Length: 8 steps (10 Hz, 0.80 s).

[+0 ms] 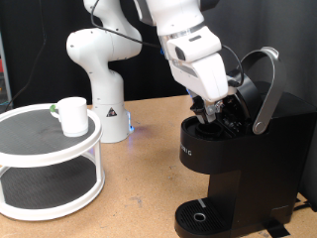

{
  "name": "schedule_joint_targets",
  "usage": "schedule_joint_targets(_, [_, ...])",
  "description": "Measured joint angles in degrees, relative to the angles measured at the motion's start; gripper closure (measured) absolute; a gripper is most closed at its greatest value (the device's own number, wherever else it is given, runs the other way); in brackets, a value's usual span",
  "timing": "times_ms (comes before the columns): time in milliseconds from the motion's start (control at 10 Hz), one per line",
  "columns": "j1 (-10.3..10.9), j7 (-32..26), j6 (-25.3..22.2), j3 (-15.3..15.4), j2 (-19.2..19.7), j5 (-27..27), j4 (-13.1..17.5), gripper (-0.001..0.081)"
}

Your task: Make a cup of coffee with the keurig machine

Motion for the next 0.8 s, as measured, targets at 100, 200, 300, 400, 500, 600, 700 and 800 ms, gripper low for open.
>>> schedule_joint_targets(100, [0.0,0.0,0.5,0.4,0.2,0.0,-0.2,0.0342])
schedule_joint_targets(200, [0.0,0.0,0.7,0.7,0.4,0.0,-0.5,0.0342])
schedule_joint_targets(300, [0.0,0.0,1.0,0.9,0.5,0.0,-0.7,0.0342])
schedule_joint_targets(400, [0.0,0.0,1.2,1.1,0.6,0.0,-0.9,0.0342])
schedule_joint_targets(500, [0.0,0.0,1.4,1.2,0.9,0.0,-1.0,0.0342])
schedule_joint_targets(600, [0.0,0.0,1.9,1.4,1.4,-0.1,-1.0,0.0342])
schedule_joint_targets(700, [0.0,0.1,2.4,1.6,1.9,-0.3,-1.1,0.0342])
schedule_joint_targets(800, [0.0,0.2,2.8,1.7,2.4,-0.7,-1.1,0.0342])
